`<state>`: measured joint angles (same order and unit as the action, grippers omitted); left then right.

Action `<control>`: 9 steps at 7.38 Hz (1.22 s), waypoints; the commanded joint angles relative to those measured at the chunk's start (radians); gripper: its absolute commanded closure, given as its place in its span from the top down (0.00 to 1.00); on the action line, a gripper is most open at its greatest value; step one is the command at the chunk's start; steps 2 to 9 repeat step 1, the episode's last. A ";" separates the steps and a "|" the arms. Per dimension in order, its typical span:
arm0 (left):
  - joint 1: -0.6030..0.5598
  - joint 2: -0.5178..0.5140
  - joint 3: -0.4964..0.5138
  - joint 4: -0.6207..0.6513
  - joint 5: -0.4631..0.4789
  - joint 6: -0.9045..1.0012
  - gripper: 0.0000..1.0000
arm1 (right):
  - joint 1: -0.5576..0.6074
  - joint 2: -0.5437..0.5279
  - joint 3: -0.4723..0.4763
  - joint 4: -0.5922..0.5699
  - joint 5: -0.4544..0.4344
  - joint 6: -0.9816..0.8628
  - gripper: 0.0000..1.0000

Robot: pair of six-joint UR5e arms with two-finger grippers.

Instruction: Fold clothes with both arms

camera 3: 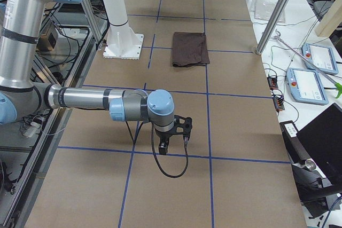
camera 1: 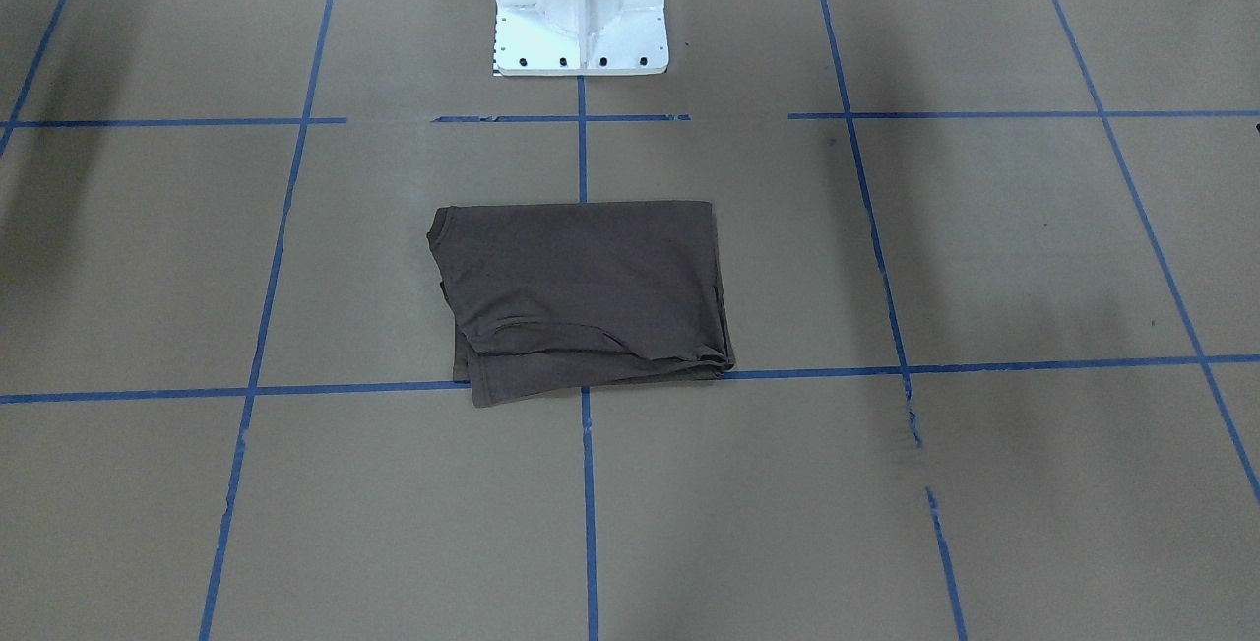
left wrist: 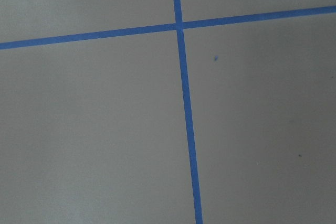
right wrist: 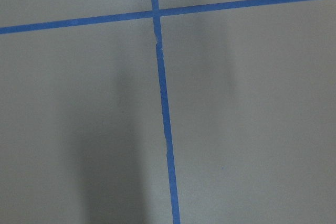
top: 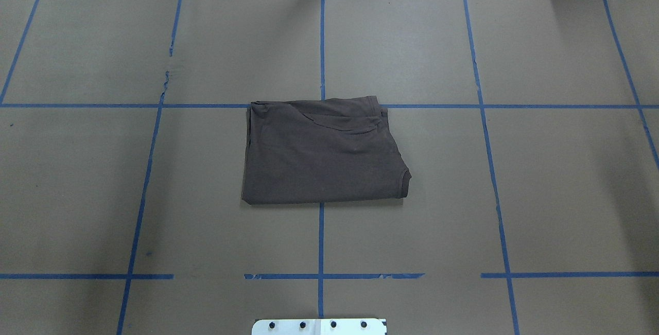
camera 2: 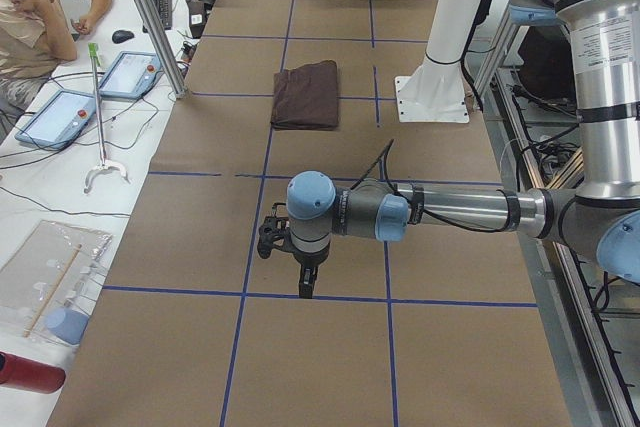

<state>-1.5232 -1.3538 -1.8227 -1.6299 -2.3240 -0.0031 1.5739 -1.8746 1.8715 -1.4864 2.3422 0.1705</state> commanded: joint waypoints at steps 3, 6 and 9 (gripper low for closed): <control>0.000 0.004 0.003 0.001 0.005 0.000 1.00 | 0.000 0.000 0.002 0.000 0.000 0.000 1.00; 0.000 0.004 0.003 0.001 0.005 0.000 1.00 | 0.000 0.000 0.002 0.000 0.000 0.000 1.00; 0.000 0.004 0.003 0.001 0.005 0.000 1.00 | 0.000 0.000 0.002 0.000 0.000 0.000 1.00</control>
